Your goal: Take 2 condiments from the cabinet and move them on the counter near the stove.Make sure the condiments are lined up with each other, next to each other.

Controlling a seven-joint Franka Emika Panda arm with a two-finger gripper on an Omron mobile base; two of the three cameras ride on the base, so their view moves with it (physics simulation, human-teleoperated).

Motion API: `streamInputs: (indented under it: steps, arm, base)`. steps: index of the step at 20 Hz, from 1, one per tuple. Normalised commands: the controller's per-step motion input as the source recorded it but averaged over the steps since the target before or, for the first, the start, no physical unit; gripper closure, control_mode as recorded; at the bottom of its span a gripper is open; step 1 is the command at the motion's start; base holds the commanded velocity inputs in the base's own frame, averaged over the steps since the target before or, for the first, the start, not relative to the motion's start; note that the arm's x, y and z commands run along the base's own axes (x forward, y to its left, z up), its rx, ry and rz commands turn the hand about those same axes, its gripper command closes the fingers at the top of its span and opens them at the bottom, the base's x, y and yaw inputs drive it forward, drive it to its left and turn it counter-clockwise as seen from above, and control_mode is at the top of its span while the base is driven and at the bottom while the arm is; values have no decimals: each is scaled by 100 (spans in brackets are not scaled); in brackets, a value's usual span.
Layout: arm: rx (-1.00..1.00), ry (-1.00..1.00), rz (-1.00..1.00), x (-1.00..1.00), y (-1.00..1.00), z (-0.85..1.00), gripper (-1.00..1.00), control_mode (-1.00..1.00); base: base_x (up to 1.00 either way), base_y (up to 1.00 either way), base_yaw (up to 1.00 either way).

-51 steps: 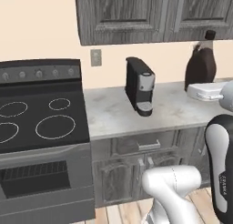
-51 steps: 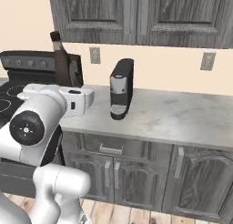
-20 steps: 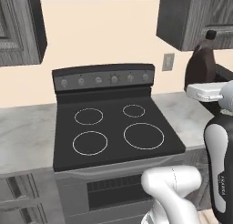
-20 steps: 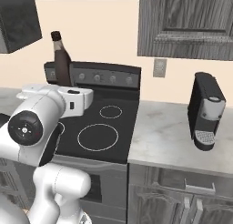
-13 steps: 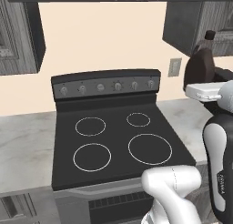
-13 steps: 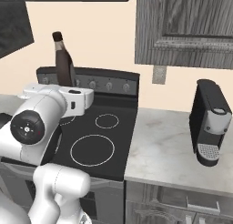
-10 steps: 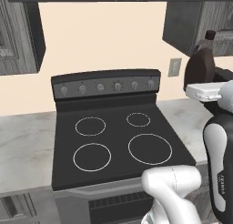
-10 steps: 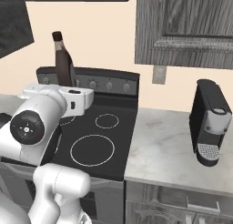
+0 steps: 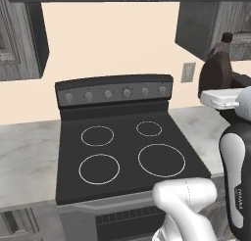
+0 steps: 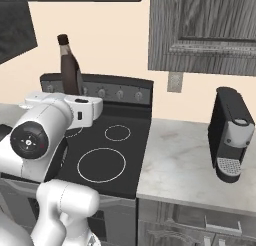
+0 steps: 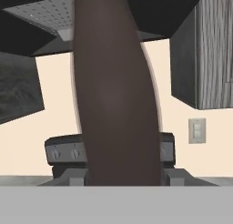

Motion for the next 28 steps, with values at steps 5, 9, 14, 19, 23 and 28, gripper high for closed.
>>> streamInputs:
  steps: [5,9,14,19,23,28]
  arm:
    - [0,0,0,0,0,0,100,100]
    - [0,12,5,8,-41,-38,100,-100]
    - [0,6,9,0,-55,-44,100,-100]
    - [0,0,8,1,-52,-51,100,-100]
    - [0,0,11,22,-63,-68,100,-100]
    - [-8,3,17,51,-31,-81,100,-100]
  base:
    - [11,0,0]
    - [0,0,0]
    - [0,0,0]
    - [0,0,0]
    - [0,0,0]
    - [0,0,0]
